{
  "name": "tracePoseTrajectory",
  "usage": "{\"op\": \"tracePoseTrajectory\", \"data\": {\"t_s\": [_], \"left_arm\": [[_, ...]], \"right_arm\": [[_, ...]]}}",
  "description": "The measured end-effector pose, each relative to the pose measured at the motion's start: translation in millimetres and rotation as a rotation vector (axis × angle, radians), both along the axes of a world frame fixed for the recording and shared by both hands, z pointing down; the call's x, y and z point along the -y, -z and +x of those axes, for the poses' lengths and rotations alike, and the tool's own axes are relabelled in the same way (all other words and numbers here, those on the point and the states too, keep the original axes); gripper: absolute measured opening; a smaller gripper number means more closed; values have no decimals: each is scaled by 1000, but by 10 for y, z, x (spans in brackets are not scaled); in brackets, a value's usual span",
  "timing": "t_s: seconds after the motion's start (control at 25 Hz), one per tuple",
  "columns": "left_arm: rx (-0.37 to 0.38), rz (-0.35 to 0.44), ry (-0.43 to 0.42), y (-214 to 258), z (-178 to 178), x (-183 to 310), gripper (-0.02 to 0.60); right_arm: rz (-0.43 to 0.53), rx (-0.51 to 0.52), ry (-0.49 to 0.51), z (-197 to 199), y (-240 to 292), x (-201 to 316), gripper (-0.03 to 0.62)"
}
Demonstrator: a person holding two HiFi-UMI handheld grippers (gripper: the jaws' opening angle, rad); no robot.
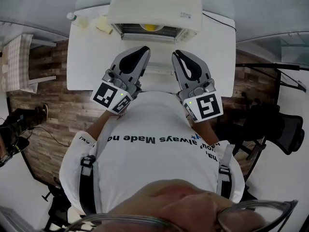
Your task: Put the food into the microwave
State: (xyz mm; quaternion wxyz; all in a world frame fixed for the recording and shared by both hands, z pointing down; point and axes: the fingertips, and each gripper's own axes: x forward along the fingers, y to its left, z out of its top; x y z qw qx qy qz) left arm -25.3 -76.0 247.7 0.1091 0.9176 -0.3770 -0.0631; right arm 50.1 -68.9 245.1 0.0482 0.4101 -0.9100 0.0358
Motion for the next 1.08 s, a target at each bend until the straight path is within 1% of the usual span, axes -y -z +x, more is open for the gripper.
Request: {"op": "tracePoseTrajectory", "data": {"t_s": [0.44, 1.08], "left_arm": [[4, 14, 31, 76, -14, 1, 17], [2, 5, 40, 39, -7, -36, 17]], "right_arm": [[22, -3, -15, 60, 83, -30, 25], [21, -4, -36, 140, 61, -63, 25]]}}
